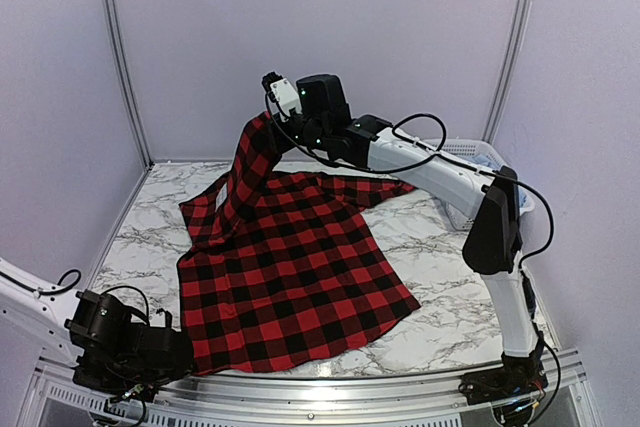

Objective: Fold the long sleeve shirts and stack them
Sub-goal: Pick up the flattened shirt from the center of the board.

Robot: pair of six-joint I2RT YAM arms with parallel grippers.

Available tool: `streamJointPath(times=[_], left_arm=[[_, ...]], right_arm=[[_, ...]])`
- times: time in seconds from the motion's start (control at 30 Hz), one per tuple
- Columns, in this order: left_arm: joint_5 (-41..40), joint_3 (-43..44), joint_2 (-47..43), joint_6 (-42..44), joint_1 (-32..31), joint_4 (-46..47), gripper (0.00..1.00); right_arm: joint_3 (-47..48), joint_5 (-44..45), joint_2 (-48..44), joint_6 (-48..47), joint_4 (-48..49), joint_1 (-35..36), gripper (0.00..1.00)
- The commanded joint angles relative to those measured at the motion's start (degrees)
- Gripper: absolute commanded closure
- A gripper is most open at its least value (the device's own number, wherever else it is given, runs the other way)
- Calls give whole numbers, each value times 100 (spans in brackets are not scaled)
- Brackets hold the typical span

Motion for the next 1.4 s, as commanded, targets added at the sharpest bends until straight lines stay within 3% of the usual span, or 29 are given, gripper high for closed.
streamJointPath(times=[0.0,0.2,0.43,0.87,1.13,1.37], left_arm=[[-116,-187,-25,-183,-60,131,68],[-154,-234,6,-161,-71,263,75],[-166,-49,-2,47,-70,326,100],[-507,1653,589,1894,108,289,100],[-181,3017,1550,3602,892,305,100],[678,4083,2765,5019,1667,407,100]], right_arm=[[48,-76,-125,84,169,-42,100],[50,-77,-143,95,176,-46,100],[222,-30,-111,-10,184,-45,100],[509,637,-347,-661,483,-232,100],[416,697,-457,-723,414,-587,100],[235,443,-439,-753,415,-850,100]])
